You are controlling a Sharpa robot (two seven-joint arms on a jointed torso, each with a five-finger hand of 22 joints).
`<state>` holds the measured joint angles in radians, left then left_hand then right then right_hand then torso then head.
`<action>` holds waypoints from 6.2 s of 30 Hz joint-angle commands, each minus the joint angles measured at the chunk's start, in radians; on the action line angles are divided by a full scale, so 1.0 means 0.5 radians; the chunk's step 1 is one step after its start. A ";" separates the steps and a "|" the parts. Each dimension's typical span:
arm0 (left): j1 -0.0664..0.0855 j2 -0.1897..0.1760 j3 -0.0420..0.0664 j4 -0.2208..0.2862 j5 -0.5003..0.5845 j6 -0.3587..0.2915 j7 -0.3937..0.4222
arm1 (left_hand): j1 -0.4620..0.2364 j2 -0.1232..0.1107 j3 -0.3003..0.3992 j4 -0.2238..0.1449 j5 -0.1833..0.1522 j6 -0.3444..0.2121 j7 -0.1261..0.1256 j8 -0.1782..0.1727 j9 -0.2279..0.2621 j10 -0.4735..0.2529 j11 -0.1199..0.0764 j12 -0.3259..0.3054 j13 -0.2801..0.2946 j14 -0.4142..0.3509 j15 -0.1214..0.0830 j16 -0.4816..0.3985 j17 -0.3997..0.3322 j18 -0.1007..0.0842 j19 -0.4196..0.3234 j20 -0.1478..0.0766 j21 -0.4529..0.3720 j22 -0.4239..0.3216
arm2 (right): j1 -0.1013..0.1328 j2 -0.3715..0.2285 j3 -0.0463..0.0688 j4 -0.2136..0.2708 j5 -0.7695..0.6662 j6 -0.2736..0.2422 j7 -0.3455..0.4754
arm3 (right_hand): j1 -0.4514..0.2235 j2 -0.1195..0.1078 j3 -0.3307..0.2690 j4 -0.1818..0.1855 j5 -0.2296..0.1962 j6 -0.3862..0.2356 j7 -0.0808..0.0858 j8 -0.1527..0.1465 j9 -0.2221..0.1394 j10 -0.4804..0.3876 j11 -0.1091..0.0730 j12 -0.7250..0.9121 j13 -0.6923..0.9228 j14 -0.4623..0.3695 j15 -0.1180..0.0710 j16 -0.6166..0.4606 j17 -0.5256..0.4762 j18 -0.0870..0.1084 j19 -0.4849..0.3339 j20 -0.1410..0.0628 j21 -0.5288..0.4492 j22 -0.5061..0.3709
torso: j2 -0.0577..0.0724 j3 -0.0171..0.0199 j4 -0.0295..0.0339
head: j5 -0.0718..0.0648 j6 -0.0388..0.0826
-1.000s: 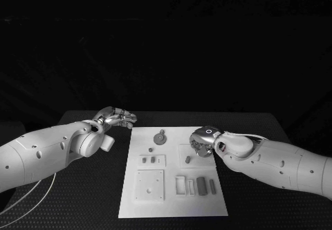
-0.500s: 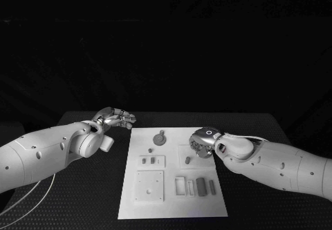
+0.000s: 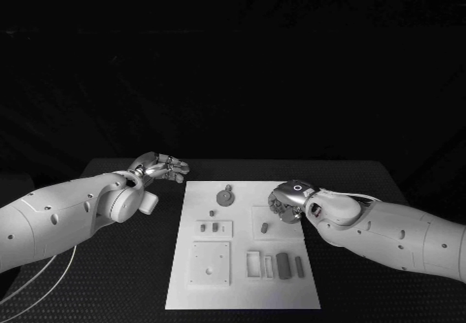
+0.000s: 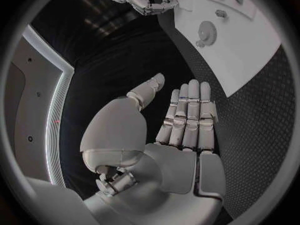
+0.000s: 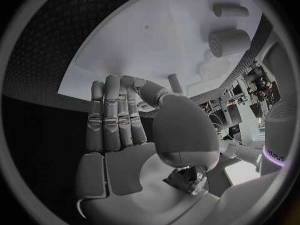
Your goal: Assemble the parts on the task board
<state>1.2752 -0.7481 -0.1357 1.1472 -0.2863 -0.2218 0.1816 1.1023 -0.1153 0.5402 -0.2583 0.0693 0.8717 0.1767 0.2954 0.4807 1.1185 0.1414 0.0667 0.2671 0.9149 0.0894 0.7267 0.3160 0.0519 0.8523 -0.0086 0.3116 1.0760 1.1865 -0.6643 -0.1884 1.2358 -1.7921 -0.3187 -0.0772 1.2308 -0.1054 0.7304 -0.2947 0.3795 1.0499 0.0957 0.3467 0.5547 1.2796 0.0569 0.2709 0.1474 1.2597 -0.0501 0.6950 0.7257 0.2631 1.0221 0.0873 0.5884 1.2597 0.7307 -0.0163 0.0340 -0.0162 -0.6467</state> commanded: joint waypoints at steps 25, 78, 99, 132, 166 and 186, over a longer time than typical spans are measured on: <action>0.005 -0.002 0.001 0.000 0.012 0.034 0.002 | -0.005 0.007 -0.015 -0.003 -0.009 -0.008 0.001 0.009 0.001 -0.006 0.001 0.005 -0.005 0.010 -0.001 -0.018 0.010 -0.009 0.018 -0.003 -0.016 -0.003 | 0.035 -0.025 0.022 0.035 0.137 0.154 -0.009 | -0.147 -0.243 -0.050 0.054 -0.009 -0.287 0.120 -0.170 -0.072 -0.288 0.131 -0.217 -0.045 -0.184 0.126 -0.019 0.004 -0.009 -0.153 0.073 -0.071 0.063 | 0.001 -0.0001 0.000 | -0.020 0.007; 0.005 -0.014 0.001 0.010 0.002 0.045 -0.012 | 0.009 0.014 -0.015 -0.006 -0.009 -0.008 0.001 0.012 0.000 -0.004 0.001 0.006 -0.010 0.017 -0.002 -0.034 0.029 -0.009 0.022 -0.004 -0.021 -0.004 | -0.034 0.070 -0.017 -0.026 -0.106 0.125 -0.081 | -0.075 -0.081 -0.032 0.028 -0.008 -0.024 0.021 -0.008 0.000 -0.017 0.007 -0.047 0.169 -0.087 0.018 0.171 0.049 -0.003 -0.009 0.008 -0.006 0.137 | 0.000 -0.0004 -0.002 | -0.025 -0.015; 0.005 -0.010 0.001 0.009 0.000 0.045 -0.007 | 0.014 0.016 -0.014 -0.008 -0.009 -0.008 0.001 0.013 0.000 -0.002 0.000 0.007 -0.011 0.019 -0.003 -0.040 0.037 -0.009 0.024 -0.004 -0.023 -0.004 | -0.036 0.057 -0.017 -0.013 -0.116 -0.031 -0.094 | -0.006 -0.026 -0.004 0.006 -0.007 0.043 -0.014 0.021 0.037 0.035 -0.024 -0.019 0.235 -0.049 -0.016 0.221 0.057 -0.003 0.040 -0.020 0.035 0.141 | 0.001 0.0001 0.001 | -0.038 -0.010; 0.005 -0.008 0.001 -0.003 0.000 0.049 -0.010 | 0.012 0.017 -0.016 -0.006 -0.010 -0.010 0.002 0.013 -0.001 -0.002 0.001 0.007 -0.013 0.022 -0.003 -0.046 0.046 -0.010 0.026 -0.004 -0.026 -0.004 | 0.007 -0.016 0.050 0.069 0.000 0.010 -0.075 | -0.007 -0.027 -0.004 0.007 -0.007 0.051 -0.019 0.026 0.052 0.045 -0.030 -0.017 0.252 -0.038 -0.024 0.231 0.057 -0.003 0.054 -0.027 0.048 0.140 | 0.001 -0.0010 -0.001 | -0.040 -0.005; 0.005 -0.004 0.001 -0.023 0.001 0.023 0.001 | 0.012 0.018 -0.018 -0.004 -0.010 -0.008 0.001 0.015 -0.001 0.001 -0.001 0.008 -0.015 0.026 -0.004 -0.054 0.057 -0.010 0.029 -0.005 -0.028 -0.005 | 0.028 -0.053 0.117 0.510 0.322 -0.251 0.077 | -0.007 -0.025 0.000 0.007 -0.006 0.050 -0.019 0.026 0.059 0.044 -0.032 -0.020 0.260 -0.037 -0.028 0.232 0.054 -0.003 0.061 -0.031 0.052 0.138 | -0.003 -0.0031 -0.001 | 0.054 0.004; 0.005 0.018 0.001 -0.040 0.004 0.019 -0.002 | 0.012 0.017 -0.019 -0.003 -0.010 -0.007 0.000 0.017 -0.001 0.004 -0.002 0.009 -0.016 0.028 -0.004 -0.058 0.063 -0.010 0.031 -0.006 -0.030 -0.005 | -0.132 0.204 0.048 0.480 0.214 -0.140 0.088 | -0.009 -0.018 0.001 0.007 -0.006 0.045 -0.017 0.023 0.063 0.040 -0.031 -0.023 0.264 -0.036 -0.028 0.231 0.052 -0.003 0.062 -0.032 0.052 0.136 | 0.001 -0.0053 0.001 | 0.157 -0.039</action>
<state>1.2755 -0.7420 -0.1359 1.1262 -0.2867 -0.2115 0.1703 1.1066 -0.1117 0.5374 -0.2612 0.0693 0.8717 0.1767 0.2991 0.4802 1.1185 0.1414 0.0668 0.2606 0.9221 0.0893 0.7014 0.3463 0.0454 0.8631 -0.0123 0.3013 1.0751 1.1252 -0.5660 -0.1635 1.4768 -1.6590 -0.4147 -0.0433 1.1891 -0.1619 0.7244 -0.2927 0.3744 1.0670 0.0876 0.3513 0.5845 1.2951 0.0412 0.2591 0.2771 1.2386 -0.0573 0.8054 0.7533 0.2476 1.0467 0.0695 0.6097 1.3080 0.7305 -0.0187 0.0346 0.0602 -0.6639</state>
